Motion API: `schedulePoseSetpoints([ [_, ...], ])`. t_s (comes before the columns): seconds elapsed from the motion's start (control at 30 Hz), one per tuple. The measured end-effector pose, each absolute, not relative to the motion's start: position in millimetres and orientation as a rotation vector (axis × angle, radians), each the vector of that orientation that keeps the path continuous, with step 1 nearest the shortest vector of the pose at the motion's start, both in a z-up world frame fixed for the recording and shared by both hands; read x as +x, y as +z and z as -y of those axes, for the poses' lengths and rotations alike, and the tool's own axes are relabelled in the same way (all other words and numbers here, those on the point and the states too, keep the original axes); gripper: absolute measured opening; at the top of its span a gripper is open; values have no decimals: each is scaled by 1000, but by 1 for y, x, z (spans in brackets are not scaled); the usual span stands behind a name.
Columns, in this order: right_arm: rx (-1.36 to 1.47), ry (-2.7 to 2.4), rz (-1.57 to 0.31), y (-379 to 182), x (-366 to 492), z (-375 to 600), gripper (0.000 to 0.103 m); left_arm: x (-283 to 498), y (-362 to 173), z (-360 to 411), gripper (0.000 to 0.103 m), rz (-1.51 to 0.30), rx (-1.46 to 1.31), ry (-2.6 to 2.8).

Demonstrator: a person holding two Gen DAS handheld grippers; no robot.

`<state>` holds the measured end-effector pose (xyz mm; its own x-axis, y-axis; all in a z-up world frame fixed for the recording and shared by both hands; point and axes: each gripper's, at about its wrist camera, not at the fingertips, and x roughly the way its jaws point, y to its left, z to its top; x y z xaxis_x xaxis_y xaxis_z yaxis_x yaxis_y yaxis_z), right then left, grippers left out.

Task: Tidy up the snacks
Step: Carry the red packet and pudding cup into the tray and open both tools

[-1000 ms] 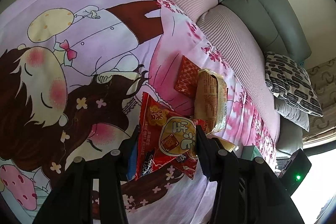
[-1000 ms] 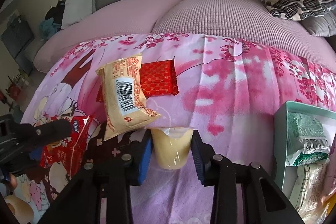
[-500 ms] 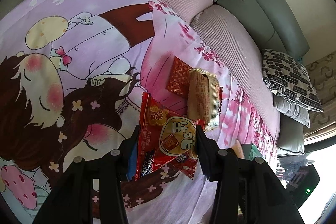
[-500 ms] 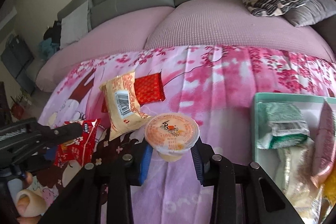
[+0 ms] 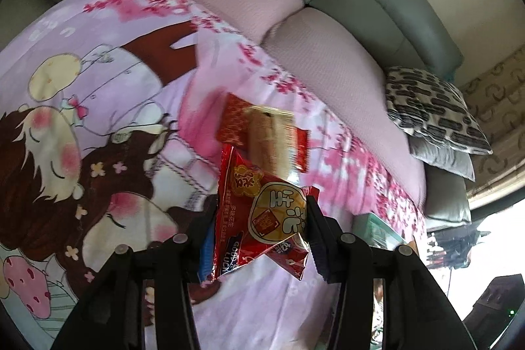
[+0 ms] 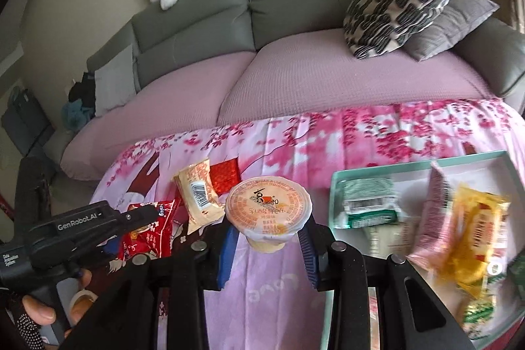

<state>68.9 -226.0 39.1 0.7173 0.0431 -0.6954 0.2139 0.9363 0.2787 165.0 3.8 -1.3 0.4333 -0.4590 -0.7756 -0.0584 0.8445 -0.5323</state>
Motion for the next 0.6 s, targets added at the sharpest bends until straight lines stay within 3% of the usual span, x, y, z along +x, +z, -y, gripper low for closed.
schedulePoseSetpoints([
  [0.6, 516, -459, -676, 59, -21, 377, 37, 127, 25, 125, 50, -1108, -303, -559],
])
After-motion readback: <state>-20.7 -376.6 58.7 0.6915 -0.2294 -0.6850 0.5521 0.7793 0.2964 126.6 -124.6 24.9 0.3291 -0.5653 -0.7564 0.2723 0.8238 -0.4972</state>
